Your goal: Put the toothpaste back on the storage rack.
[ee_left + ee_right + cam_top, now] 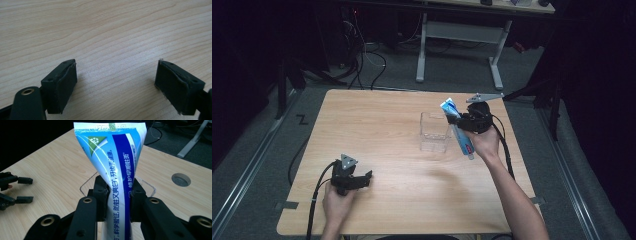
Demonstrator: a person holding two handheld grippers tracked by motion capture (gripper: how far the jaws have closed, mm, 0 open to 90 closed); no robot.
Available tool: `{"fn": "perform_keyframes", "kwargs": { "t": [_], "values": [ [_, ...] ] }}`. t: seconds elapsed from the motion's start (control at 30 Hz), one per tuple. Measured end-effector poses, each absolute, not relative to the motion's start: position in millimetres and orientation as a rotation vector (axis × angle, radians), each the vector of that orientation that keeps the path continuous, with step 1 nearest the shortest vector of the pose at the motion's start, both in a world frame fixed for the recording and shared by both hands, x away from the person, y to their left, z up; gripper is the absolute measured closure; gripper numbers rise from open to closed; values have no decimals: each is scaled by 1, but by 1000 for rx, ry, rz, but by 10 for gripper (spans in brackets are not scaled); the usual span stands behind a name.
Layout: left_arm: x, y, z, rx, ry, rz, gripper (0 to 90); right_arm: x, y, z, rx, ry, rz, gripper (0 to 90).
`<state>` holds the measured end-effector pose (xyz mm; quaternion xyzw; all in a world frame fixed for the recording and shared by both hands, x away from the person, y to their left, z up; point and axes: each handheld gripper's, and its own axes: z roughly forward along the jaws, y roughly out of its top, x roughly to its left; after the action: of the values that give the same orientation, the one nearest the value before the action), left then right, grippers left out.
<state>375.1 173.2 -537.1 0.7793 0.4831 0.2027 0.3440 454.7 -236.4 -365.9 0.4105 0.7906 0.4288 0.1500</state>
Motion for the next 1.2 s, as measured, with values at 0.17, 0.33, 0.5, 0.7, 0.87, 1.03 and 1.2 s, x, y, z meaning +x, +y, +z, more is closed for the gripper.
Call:
{"fn": "perform_keyframes", "kwargs": {
  "t": [0.17, 0.33, 0.5, 0.7, 0.87, 1.03, 1.2],
  "values": [
    [375, 173, -537, 2024, 1255, 526, 183, 458, -233, -363, 1178, 2266, 1247, 736],
    [375, 173, -537, 2024, 1255, 527, 183, 462, -228, -360, 1174, 2259, 1262, 735],
    [375, 173, -537, 2024, 1255, 527, 183, 465, -225, -358, 1176, 2253, 1271, 734],
    [375, 173, -537, 2024, 1255, 527, 183, 469, -220, -357, 1178, 2252, 1268, 735],
    [375, 173, -537, 2024, 1254, 527, 183, 472, -216, -355, 1161, 2251, 1266, 734],
    [375, 173, -537, 2024, 1254, 527, 182, 473, -215, -355, 1167, 2248, 1269, 734],
    [375, 173, -537, 2023, 1255, 527, 182, 476, -216, -357, 1183, 2245, 1270, 734]
  ]
}}
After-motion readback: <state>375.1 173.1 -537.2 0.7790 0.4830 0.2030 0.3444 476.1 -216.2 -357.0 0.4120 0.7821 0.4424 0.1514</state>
